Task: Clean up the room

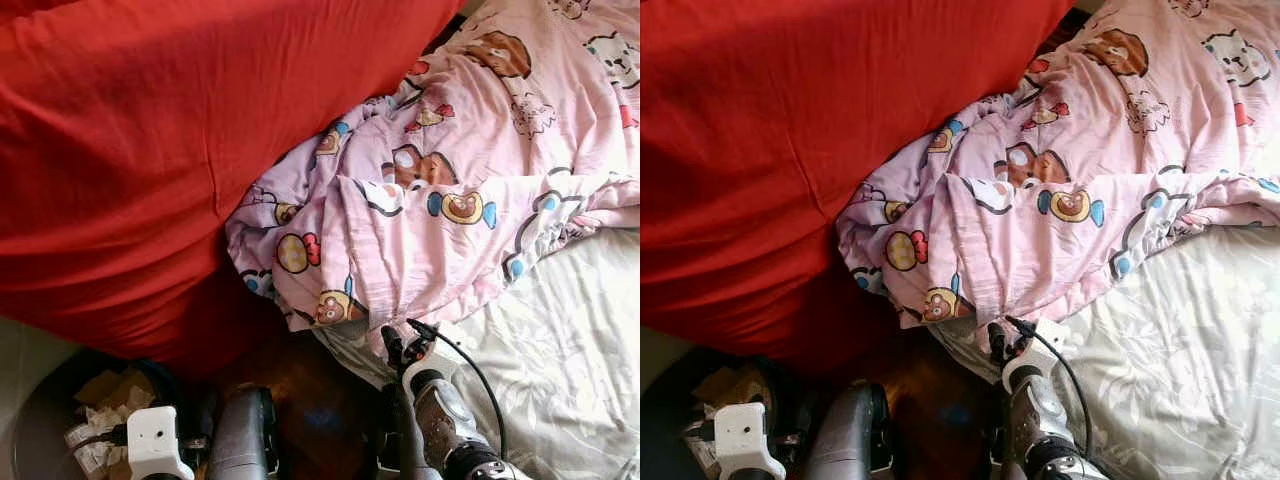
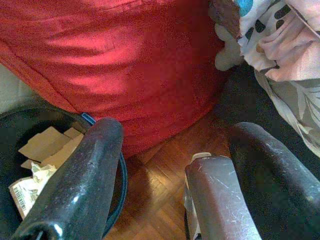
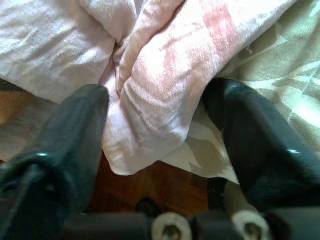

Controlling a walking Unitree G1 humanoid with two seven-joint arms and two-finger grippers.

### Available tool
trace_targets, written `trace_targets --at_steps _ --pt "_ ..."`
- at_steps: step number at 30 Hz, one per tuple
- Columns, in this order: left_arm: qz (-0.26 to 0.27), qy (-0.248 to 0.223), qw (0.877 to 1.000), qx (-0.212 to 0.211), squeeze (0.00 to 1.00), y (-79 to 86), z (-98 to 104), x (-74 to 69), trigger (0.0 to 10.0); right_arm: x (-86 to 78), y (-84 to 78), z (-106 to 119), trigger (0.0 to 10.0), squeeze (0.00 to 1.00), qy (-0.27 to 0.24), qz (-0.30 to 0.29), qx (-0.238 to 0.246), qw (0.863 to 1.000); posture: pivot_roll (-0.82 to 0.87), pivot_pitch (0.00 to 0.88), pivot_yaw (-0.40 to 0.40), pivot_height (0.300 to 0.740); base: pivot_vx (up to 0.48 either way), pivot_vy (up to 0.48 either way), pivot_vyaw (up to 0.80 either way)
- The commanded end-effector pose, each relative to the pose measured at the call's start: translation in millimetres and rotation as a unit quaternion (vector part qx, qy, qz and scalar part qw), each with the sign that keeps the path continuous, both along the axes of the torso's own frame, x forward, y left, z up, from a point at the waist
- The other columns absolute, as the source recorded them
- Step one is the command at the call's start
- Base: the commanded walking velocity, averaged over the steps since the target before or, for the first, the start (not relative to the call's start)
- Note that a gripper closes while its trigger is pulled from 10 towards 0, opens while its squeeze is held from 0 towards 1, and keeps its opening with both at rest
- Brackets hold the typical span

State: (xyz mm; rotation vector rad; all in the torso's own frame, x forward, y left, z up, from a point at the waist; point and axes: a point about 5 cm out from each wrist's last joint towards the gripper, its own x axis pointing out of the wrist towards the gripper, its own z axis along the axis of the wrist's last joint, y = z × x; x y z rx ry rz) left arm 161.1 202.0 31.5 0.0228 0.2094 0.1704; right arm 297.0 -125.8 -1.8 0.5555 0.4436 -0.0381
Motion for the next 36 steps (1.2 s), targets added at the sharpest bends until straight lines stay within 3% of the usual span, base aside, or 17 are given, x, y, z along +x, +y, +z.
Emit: trace_targets --at_steps 1,9,26,36 --pt "-0.002 0.027 1.0 0.008 0.0 0.6 -6.2 -8.8 10.0 -6.6 4.6 -6.9 0.0 0.0 0.016 0.006 0.014 1.0 0.12 0.366 -0.002 0.63 0.0 0.0 0.0" --pt "-0.001 0.028 1.0 0.011 0.0 2.3 -6.7 -8.7 10.0 -1.8 9.6 -2.1 0.0 0.0 0.007 0.019 0.023 1.0 0.13 0.361 -0.002 0.63 0.0 0.0 0.0" --pt "0.001 0.037 0.999 0.008 0.0 0.6 -10.2 -14.4 10.0 -8.4 8.6 -8.8 0.0 0.0 0.021 0.033 0.017 0.999 0.13 0.356 -0.014 0.63 0.0 0.0 0.0" --pt "-0.003 0.036 0.999 0.005 0.0 -1.3 -12.8 -5.4 10.0 -6.3 4.2 -8.0 0.0 0.0 0.027 0.029 0.007 0.999 0.13 0.324 -0.02 0.63 0.0 0.0 0.0"
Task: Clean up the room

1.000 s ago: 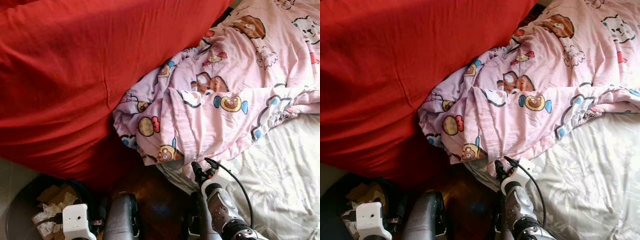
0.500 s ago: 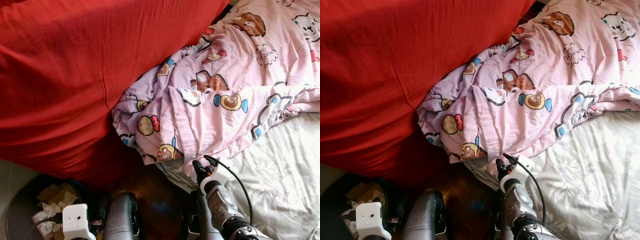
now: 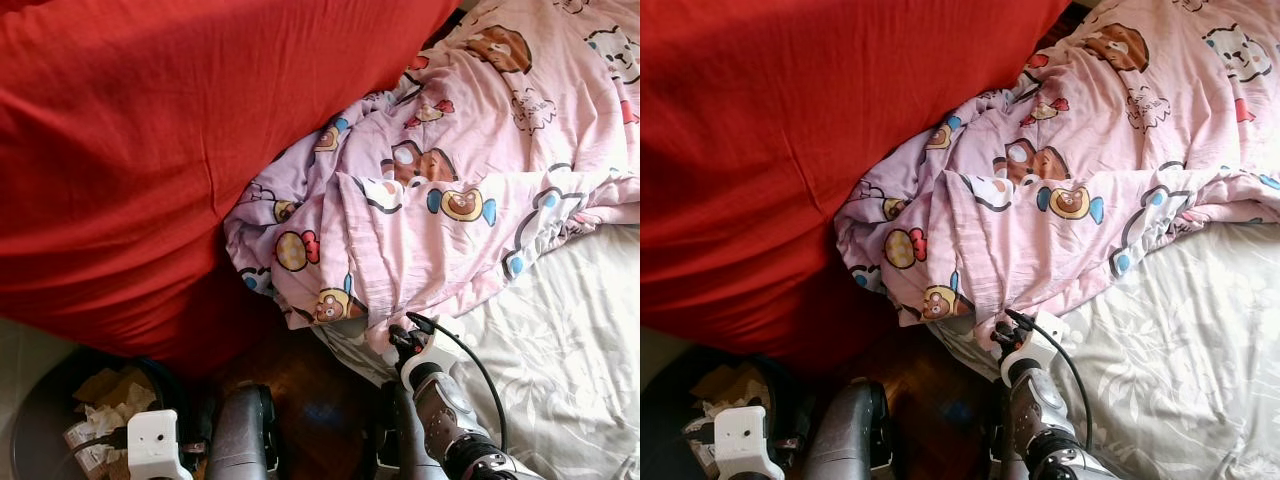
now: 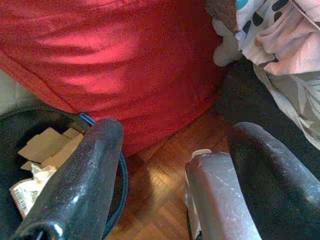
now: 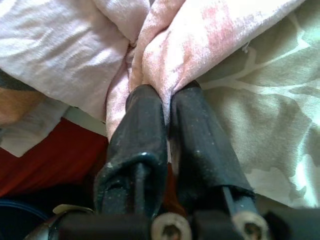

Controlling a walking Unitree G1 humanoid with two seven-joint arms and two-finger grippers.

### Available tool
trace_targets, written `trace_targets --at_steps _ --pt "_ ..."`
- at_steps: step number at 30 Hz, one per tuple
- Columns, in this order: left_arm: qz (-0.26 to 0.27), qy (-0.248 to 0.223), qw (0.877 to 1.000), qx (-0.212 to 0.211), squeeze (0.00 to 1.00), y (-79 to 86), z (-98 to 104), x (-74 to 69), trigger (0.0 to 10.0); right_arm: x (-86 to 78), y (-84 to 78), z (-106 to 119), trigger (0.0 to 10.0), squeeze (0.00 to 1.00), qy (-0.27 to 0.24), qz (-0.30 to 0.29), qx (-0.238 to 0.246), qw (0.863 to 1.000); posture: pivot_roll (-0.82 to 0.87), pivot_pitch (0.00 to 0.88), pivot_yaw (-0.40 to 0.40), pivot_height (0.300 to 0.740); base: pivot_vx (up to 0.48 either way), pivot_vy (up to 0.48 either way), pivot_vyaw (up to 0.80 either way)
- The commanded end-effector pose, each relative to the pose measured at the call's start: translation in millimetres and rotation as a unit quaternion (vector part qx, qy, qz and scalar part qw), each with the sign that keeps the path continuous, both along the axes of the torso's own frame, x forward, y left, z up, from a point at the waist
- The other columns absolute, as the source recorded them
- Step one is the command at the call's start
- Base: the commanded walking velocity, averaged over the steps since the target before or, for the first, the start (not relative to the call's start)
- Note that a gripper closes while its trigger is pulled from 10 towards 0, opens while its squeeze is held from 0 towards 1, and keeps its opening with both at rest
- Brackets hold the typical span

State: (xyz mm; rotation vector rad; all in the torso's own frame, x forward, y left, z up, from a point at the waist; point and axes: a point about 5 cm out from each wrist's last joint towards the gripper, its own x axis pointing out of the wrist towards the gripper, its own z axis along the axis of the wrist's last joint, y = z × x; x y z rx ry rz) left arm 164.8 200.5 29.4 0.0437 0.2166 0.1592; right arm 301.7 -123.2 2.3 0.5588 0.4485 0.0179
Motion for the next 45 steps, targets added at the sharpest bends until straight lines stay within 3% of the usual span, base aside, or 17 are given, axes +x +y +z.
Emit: trace_targets --at_steps 1,7,12,20,21,22,23,32,45 --pt "0.002 0.031 0.999 -0.006 0.0 -0.5 -12 -6.1 10.0 -10.8 -1.1 -12 0.0 0.0 0.033 -0.002 -0.007 0.999 0.12 0.311 -0.021 0.63 0.0 0.0 0.0" --pt "-0.001 0.022 1.0 -0.01 0.0 -1.0 -13 8.7 10.0 -6.7 -10.1 -8 0.0 0.0 0.018 -0.017 -0.016 1.0 0.11 0.267 -0.025 0.63 0.0 0.0 0.0" --pt "0.002 0.013 1.0 -0.011 0.0 1.2 -14 26.5 10.0 -4.4 -26.7 -3 0.0 0.0 -0.007 -0.049 -0.026 0.998 0.08 0.205 -0.026 0.63 0.0 0.0 0.0" --pt "0.0 0.006 1.0 -0.015 0.0 1.1 -17 44.2 10.0 -14.0 -52.3 -1 0.0 0.0 -0.055 -0.058 -0.09 0.993 0.01 0.156 -0.015 0.63 0.0 0.0 0.0" --pt "0.0 0.007 1.0 -0.016 0.0 0.8 -18 46.2 10.0 -15.5 -54.3 -1 1.3 0.0 -0.056 -0.062 -0.094 0.992 -0.01 0.152 -0.013 0.63 0.0 0.0 0.0" --pt "-0.001 0.007 1.0 -0.017 0.0 0.5 -18 47.9 10.0 -16.9 -55.8 -1 4.4 0.0 -0.059 -0.064 -0.096 0.992 -0.02 0.151 -0.012 0.63 0.0 0.0 0.0" --pt "-0.002 0.007 1.0 -0.019 0.0 0.1 -19 50.1 10.0 -18.6 -56.9 0 10.0 0.0 -0.066 -0.062 -0.103 0.991 -0.03 0.148 -0.008 0.63 0.0 0.0 0.0" --pt "-0.006 0.005 1.0 -0.025 0.0 -2.0 -22 60.9 10.0 -25.4 -54.2 4 10.0 0.0 -0.101 -0.045 -0.139 0.984 -0.05 0.123 0.0 0.645 0.0 0.0 0.0" --pt "0.044 0.067 0.996 -0.047 0.0 18.6 -51 49.5 10.0 -19.0 -44.6 13 10.0 0.0 -0.121 -0.033 -0.136 0.983 -0.03 0.069 -0.004 0.735 0.0 0.0 0.0"
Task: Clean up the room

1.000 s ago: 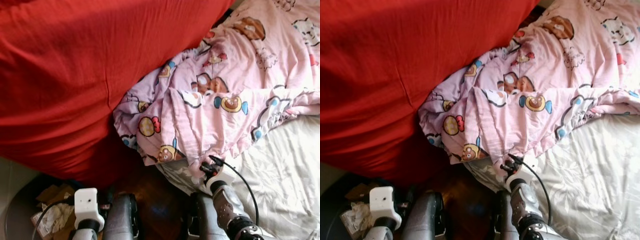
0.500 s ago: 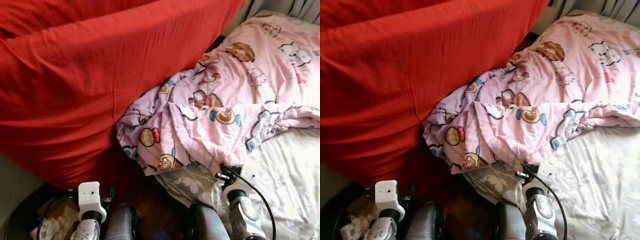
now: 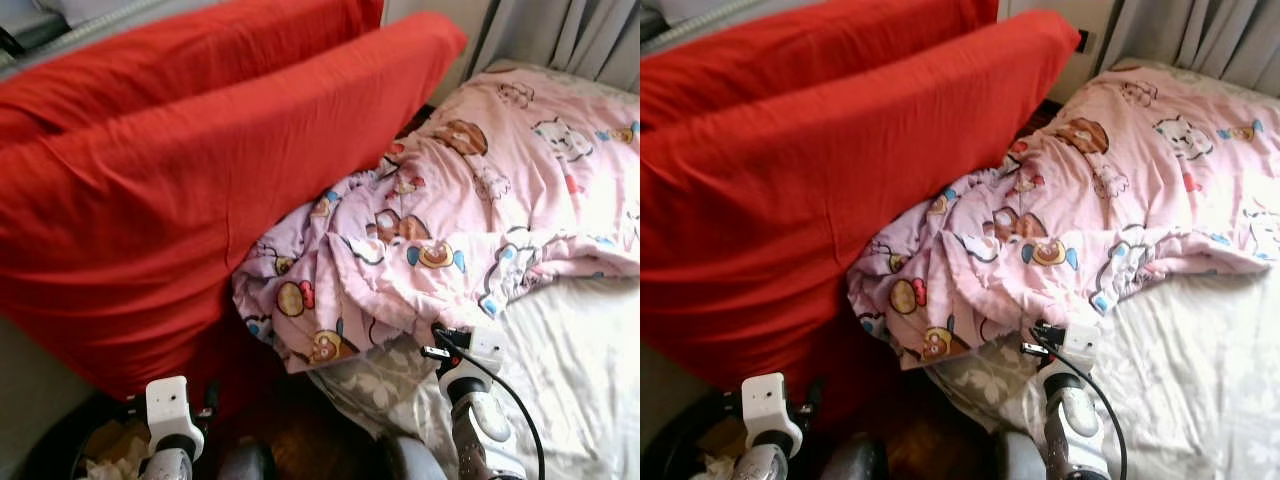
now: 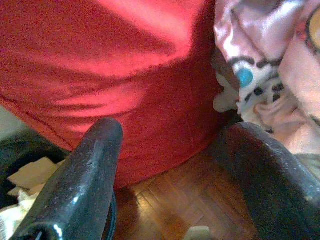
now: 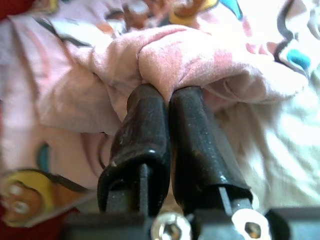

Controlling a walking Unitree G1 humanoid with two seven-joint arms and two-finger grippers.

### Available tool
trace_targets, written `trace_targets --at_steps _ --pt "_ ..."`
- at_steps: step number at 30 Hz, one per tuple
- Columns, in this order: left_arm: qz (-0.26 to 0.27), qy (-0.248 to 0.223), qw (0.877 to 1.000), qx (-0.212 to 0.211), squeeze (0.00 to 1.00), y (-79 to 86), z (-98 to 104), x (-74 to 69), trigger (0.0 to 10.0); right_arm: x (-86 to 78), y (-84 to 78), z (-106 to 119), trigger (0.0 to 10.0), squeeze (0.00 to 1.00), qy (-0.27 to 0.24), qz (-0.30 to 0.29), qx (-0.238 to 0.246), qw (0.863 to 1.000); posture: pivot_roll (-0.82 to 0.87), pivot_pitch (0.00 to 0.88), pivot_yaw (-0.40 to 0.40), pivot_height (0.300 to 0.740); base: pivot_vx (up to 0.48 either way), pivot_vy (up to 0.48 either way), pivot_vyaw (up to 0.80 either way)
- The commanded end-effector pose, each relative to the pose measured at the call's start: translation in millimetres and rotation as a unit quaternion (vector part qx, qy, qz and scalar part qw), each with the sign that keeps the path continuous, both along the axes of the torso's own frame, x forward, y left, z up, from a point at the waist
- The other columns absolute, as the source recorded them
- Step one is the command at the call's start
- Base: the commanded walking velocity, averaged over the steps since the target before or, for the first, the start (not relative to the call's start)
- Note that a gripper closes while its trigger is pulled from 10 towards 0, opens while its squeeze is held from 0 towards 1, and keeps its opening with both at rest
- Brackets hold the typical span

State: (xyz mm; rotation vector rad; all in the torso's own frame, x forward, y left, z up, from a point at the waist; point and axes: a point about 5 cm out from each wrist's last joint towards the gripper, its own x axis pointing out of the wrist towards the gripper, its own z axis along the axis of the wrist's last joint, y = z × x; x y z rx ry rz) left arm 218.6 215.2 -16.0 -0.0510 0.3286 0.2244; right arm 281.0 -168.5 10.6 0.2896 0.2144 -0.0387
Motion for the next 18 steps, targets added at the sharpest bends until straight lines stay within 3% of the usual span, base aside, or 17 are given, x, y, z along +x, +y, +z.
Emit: trace_targets --at_steps 1,8,18 --pt "0.007 0.022 1.0 -0.001 0.0 4.9 -8 -5.4 10.0 1.8 1.0 5 10.0 0.0 -0.014 -0.001 0.004 1.0 -0.03 0.069 -0.004 0.74 0.0 0.0 0.0" --pt "0.008 0.096 0.995 -0.004 0.0 10.6 -33 -24.1 10.0 1.4 0.9 5 10.0 0.0 -0.011 -0.006 -0.001 1.0 -0.03 0.041 -0.001 0.74 0.0 0.0 0.0" --pt "0.023 0.201 0.979 -0.026 0.0 14.0 -61 -58.6 10.0 -0.1 -0.7 2 10.0 0.0 -0.001 -0.012 -0.01 1.0 -0.04 0.014 0.017 0.74 0.0 0.0 0.0"
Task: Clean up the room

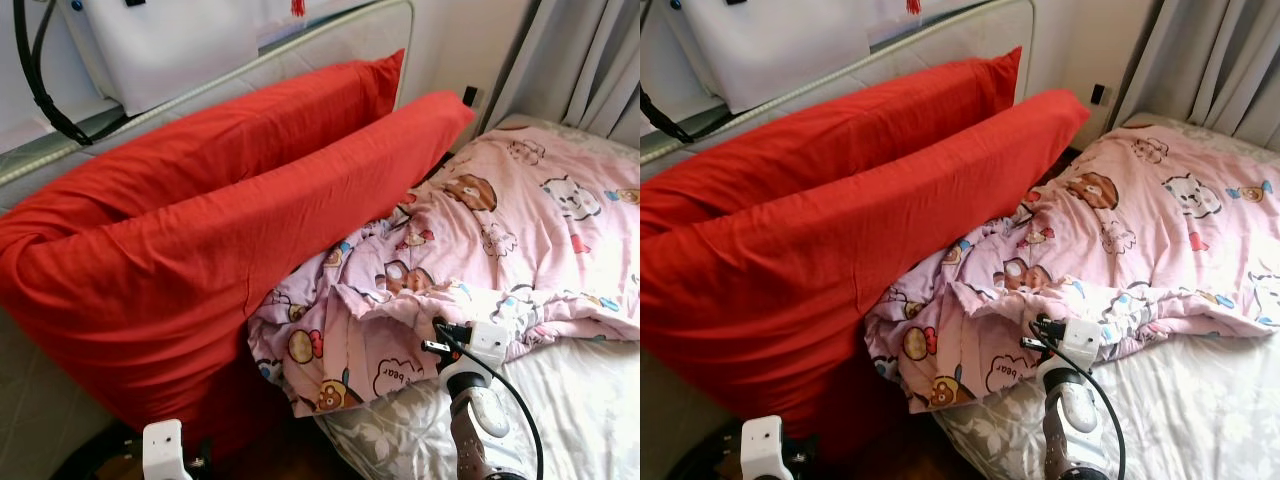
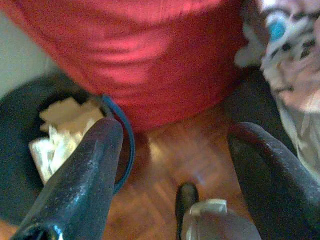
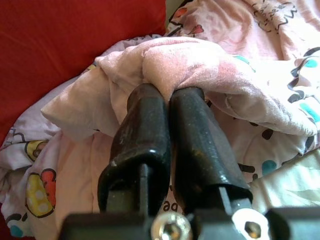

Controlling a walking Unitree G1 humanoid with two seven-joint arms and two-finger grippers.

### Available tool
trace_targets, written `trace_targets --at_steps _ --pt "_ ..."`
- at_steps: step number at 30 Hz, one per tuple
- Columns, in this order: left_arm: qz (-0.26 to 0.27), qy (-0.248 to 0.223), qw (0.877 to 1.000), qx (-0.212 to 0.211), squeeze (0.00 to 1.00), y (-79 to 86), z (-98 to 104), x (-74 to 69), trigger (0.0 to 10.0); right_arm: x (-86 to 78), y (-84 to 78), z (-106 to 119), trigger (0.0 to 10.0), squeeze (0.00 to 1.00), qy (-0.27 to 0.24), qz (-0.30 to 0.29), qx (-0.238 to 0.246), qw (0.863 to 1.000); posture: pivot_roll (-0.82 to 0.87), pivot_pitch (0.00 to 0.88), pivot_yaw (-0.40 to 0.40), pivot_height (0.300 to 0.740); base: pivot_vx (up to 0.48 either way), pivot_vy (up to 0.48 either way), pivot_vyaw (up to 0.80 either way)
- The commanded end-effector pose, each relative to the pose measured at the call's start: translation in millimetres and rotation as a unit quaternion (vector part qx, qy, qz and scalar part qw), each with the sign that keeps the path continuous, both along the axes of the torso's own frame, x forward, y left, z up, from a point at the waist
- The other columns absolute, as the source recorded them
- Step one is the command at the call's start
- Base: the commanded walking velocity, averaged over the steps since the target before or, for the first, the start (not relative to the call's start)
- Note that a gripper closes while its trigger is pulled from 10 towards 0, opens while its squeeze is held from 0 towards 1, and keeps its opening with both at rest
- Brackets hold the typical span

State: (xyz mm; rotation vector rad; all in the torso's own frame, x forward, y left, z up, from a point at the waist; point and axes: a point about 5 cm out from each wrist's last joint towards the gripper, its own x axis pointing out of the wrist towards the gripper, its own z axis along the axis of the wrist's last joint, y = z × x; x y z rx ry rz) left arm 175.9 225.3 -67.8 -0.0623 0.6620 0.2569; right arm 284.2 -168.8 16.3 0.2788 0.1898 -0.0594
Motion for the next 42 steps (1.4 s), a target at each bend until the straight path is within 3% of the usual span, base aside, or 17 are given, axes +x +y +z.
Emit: trace_targets --at_steps 1,16,35,42 --pt "0.012 0.047 0.999 -0.007 0.0 4.0 -11 -19.1 10.0 -3.5 -0.7 -4 10.0 0.0 0.01 -0.002 -0.003 1.0 -0.04 0.012 0.018 0.74 0.0 0.0 0.0" --pt "0.019 0.048 0.999 -0.015 0.0 3.0 -13 -20.1 10.0 -2.2 -8.2 -5 10.0 0.0 0.017 -0.012 -0.014 1.0 -0.03 0.05 0.008 0.74 0.0 0.0 0.0" --pt "0.014 0.049 0.999 -0.012 0.0 4.8 -12 -18.2 10.0 -4.9 -8.1 -8 10.0 0.0 0.021 -0.018 -0.023 0.999 -0.03 0.081 0.015 0.74 -0.29 0.0 0.0" --pt "0.014 0.049 0.999 -0.01 0.0 6.5 -11 -18.2 10.0 -2.4 -14.7 -3 10.0 0.0 0.01 -0.043 -0.034 0.998 -0.03 0.085 0.016 0.74 -0.31 0.0 0.0"
